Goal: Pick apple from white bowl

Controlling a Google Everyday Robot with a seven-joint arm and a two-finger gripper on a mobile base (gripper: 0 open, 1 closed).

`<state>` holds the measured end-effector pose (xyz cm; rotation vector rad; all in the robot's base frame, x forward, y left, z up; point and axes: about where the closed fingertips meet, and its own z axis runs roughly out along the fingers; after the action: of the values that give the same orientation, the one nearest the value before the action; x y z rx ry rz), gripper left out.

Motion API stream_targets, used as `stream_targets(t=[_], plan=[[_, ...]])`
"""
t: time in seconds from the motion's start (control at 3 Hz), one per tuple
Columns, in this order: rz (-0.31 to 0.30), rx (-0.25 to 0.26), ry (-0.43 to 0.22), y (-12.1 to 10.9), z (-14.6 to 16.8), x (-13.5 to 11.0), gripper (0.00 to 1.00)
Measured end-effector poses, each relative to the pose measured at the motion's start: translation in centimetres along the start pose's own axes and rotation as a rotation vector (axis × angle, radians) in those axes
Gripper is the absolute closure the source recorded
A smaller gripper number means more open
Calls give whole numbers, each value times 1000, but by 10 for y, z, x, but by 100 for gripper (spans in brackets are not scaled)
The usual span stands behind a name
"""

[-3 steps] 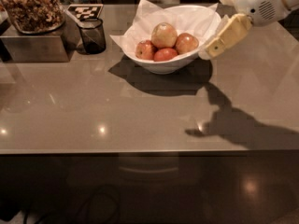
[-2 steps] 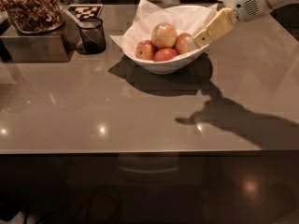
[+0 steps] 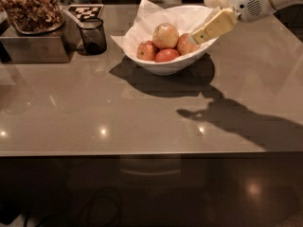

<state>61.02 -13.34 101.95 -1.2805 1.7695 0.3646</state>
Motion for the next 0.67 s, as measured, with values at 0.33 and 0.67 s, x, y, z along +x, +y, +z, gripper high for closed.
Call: stream_targets(t=[0.33, 0.67], plan=[[0, 0, 0, 0, 0, 0, 47], [-12, -47, -5, -10, 31, -3, 57]])
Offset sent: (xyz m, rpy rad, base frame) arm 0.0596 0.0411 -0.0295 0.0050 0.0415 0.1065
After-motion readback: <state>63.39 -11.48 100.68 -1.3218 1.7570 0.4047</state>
